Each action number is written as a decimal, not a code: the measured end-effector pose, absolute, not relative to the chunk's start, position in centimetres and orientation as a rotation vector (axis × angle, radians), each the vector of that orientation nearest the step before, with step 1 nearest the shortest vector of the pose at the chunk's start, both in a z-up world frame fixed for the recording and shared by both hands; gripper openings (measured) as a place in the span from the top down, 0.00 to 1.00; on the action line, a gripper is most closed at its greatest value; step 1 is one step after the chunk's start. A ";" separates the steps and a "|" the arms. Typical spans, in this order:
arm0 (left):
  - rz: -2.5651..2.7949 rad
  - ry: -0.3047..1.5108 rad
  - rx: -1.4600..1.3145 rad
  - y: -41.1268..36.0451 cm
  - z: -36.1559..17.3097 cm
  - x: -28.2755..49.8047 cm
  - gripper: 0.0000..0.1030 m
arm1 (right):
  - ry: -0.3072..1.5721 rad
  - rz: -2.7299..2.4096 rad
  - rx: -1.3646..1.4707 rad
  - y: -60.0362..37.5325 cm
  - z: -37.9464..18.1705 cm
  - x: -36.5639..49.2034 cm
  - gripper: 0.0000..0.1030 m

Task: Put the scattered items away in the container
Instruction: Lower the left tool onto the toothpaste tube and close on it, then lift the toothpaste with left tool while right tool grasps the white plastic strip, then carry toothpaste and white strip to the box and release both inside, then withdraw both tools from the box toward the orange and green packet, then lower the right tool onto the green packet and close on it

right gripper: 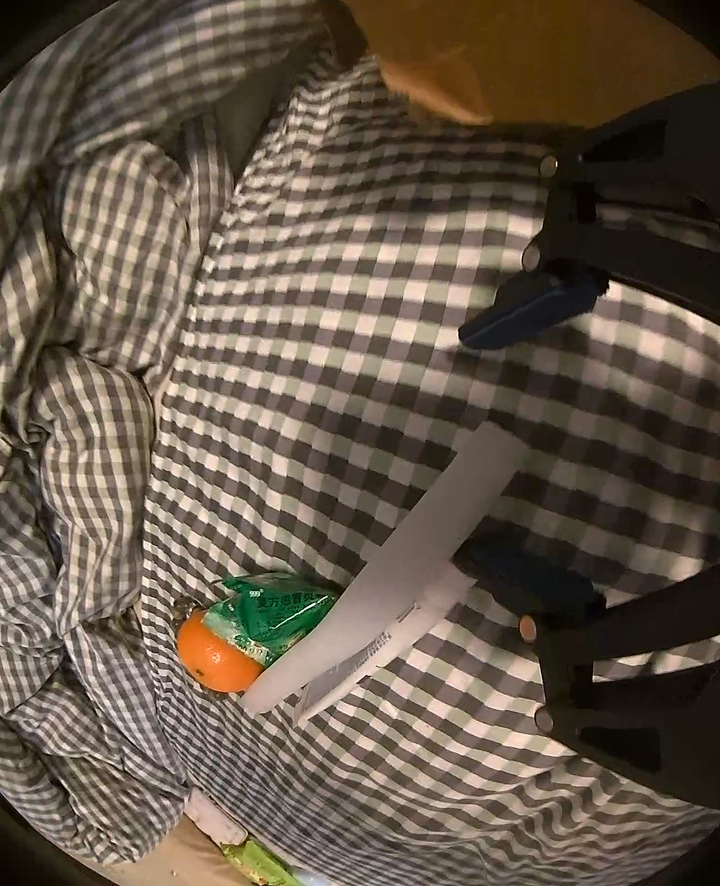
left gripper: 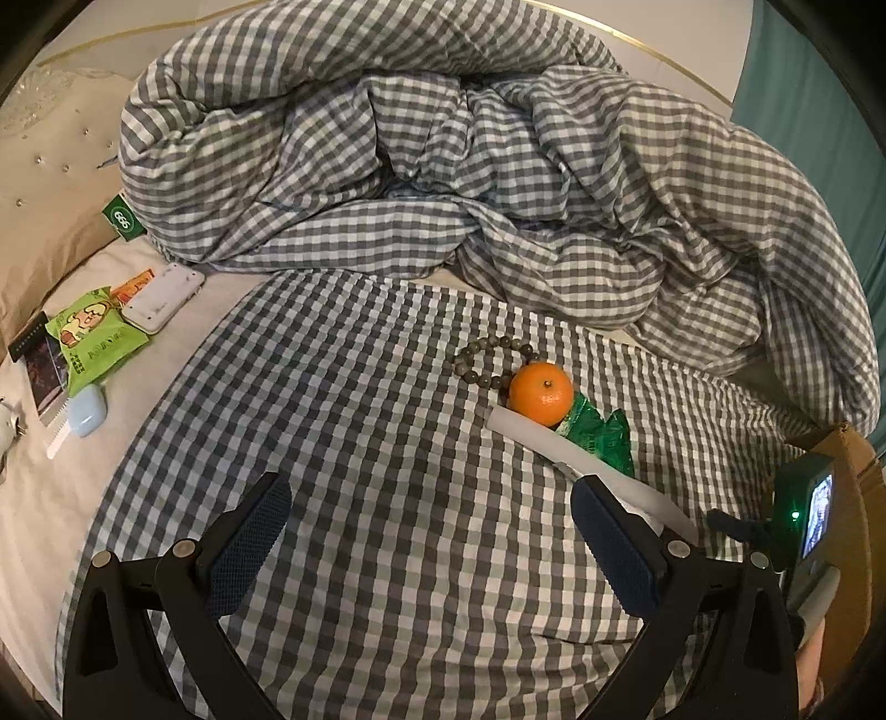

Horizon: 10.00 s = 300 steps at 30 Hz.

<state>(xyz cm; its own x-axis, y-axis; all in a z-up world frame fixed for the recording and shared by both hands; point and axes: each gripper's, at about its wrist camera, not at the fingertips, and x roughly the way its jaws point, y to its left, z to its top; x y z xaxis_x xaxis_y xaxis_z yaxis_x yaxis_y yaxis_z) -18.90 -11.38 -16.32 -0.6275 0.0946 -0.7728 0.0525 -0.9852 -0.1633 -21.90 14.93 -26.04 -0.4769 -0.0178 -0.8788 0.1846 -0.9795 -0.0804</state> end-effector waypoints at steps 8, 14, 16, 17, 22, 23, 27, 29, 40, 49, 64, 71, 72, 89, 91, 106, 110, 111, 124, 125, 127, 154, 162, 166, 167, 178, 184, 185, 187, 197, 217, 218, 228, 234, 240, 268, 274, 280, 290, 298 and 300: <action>2.786 -0.253 -1.359 -10.7 -17.1 -19.3 0.00 | 0.254 -2.576 1.497 14.0 -26.4 -22.6 0.63; 2.768 -0.229 -1.363 -9.6 -17.5 -19.6 0.00 | 0.236 -2.588 1.468 13.9 -25.9 -22.2 0.90; 2.755 -0.210 -1.370 -8.9 -17.9 -19.9 0.00 | 0.217 -2.599 1.453 14.2 -25.5 -22.1 0.90; 2.751 -0.205 -1.372 -8.7 -18.0 -20.0 0.00 | 0.207 -2.610 1.439 14.4 -25.2 -21.9 0.90; 2.713 -0.161 -1.389 -6.6 -19.3 -20.9 0.00 | 0.160 -2.677 1.340 15.2 -22.6 -21.2 0.91; 2.703 -0.151 -1.391 -6.1 -19.5 -21.0 0.00 | 0.154 -2.687 1.318 15.3 -21.9 -21.1 0.91; 2.661 -0.121 -1.401 -4.0 -20.5 -21.6 0.00 | 0.123 -2.714 1.257 15.7 -19.7 -20.5 0.91; 2.635 -0.125 -1.408 -3.0 -21.1 -21.8 0.00 | 0.097 -2.726 1.225 16.0 -18.7 -20.1 0.91; 2.503 -0.324 -1.597 0.8 -25.0 -23.2 0.00 | 0.041 -2.749 1.117 16.6 -15.2 -18.9 0.91; 2.560 -0.345 -1.660 3.8 -26.5 -24.3 0.03 | 0.003 -2.727 1.138 17.9 -15.5 -19.0 0.91; 2.522 -0.283 -1.539 3.5 -25.8 -24.2 0.82 | -0.053 -2.746 1.129 18.7 -15.5 -18.5 0.44; 2.546 -0.268 -1.484 1.0 -23.8 -22.8 0.82 | -0.058 -2.713 1.187 18.1 -16.7 -19.2 0.34; 2.555 -0.264 -1.472 0.6 -23.3 -22.6 0.82 | -0.043 -2.703 1.206 17.8 -17.1 -19.3 0.33; 2.701 -0.260 -1.386 -6.4 -18.9 -21.2 0.82 | 0.286 -2.433 1.361 10.3 -24.2 -24.3 0.30; 2.701 -0.266 -1.394 -6.9 -19.1 -21.2 0.82 | 0.345 -2.412 1.398 9.6 -25.2 -24.8 0.30; 2.698 -0.286 -1.397 -7.2 -18.9 -20.6 0.82 | 0.267 -2.550 1.404 11.7 -24.2 -23.4 0.90; 2.703 -0.286 -1.385 -7.1 -18.3 -20.2 0.82 | 0.240 -2.573 1.347 11.4 -22.6 -22.8 0.90; 2.705 -0.286 -1.382 -7.1 -18.1 -20.0 0.82 | 0.224 -2.577 1.331 11.5 -22.0 -22.5 0.90; 2.737 -0.260 -1.268 -5.7 -12.8 -16.5 0.82 | 0.056 -2.645 1.114 13.1 -14.5 -17.3 0.90; 2.737 -0.257 -1.259 -5.5 -12.3 -16.3 0.82 | 0.044 -2.647 1.102 13.2 -13.9 -16.7 0.90; 2.738 -0.245 -1.228 -4.8 -11.0 -15.2 0.82 | 0.031 -2.660 1.070 13.7 -12.6 -15.5 0.90; 2.573 -0.081 -0.922 10.8 0.3 -3.8 0.82 | -0.126 -3.003 0.715 30.9 2.2 2.2 0.90; 2.475 -0.028 -0.922 16.9 -0.3 -2.7 0.82 | -0.179 -3.083 0.784 36.5 1.5 4.6 0.90; 2.445 -0.001 -0.937 19.2 -1.1 -2.6 0.82 | -0.217 -3.085 0.842 38.5 0.2 4.5 0.89; 2.438 0.009 -0.941 19.9 -1.2 -2.7 0.82 | -0.225 -3.083 0.856 38.9 -0.3 4.4 0.89; 2.406 0.078 -0.988 24.4 -3.0 -3.6 0.82 | -0.295 -3.124 0.861 42.5 -2.3 4.0 0.34; 2.370 0.119 -1.011 27.3 -4.0 -3.8 0.82 | -0.367 -3.181 0.809 45.1 -2.1 5.4 0.23; 2.363 0.128 -1.013 27.8 -4.2 -3.8 0.82 | -0.377 -3.187 0.808 45.6 -2.1 5.7 0.23; 2.348 0.152 -1.022 29.0 -4.7 -3.7 0.82 | -0.395 -3.194 0.804 46.5 -2.1 6.0 0.23; 2.356 0.177 -1.030 30.7 -5.9 -3.6 0.18 | -0.438 -3.210 0.832 47.9 -2.7 6.5 0.18; 2.628 0.152 -0.999 18.5 -2.4 -4.5 0.00 | -0.381 -3.164 0.809 38.8 -0.2 4.1 0.04; 2.643 0.142 -1.004 17.5 -2.3 -4.6 0.00 | -0.373 -3.154 0.803 38.0 -0.1 3.8 0.04; 2.785 0.015 -1.053 7.2 -1.5 -4.9 0.00 | -0.273 -3.071 0.757 30.4 1.3 2.4 0.03; 2.817 -0.068 -1.069 2.3 -1.2 -5.4 0.00 | -0.182 -3.007 0.713 25.6 2.1 1.2 0.02; 2.847 -0.097 -1.070 -2.0 -1.3 -5.6 0.00 | -0.122 -2.946 0.715 21.6 2.2 -0.6 0.02; 2.841 -0.209 -1.259 -12.1 -9.8 -14.9 0.00 | 0.054 -2.755 1.141 10.1 -12.8 -18.9 0.02; 2.828 -0.198 -1.283 -12.2 -11.8 -17.3 0.00 | 0.060 -2.752 1.222 9.8 -16.7 -23.0 0.02; 2.812 -0.185 -1.307 -12.2 -13.7 -19.0 0.00 | 0.118 -2.724 1.292 9.0 -20.8 -26.6 0.02; 2.782 -0.214 -1.377 -12.8 -16.9 -20.9 0.00 | 0.186 -2.674 1.328 7.3 -24.6 -29.2 0.03; 2.777 -0.213 -1.409 -13.0 -17.9 -21.3 0.00 | 0.270 -2.606 1.376 5.6 -26.8 -29.5 0.32; 2.779 -0.214 -1.409 -13.1 -17.9 -21.3 0.00 | 0.239 -2.608 1.366 6.0 -26.5 -29.3 0.37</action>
<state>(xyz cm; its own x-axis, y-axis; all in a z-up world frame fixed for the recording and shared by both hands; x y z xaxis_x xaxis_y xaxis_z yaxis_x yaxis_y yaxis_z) -21.26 -13.12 -17.88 -0.5929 0.0788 -0.8014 0.0447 -0.9904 -0.1304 -29.31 5.96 -26.53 -0.5582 -0.0910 -0.8247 0.2391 -0.9694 -0.0548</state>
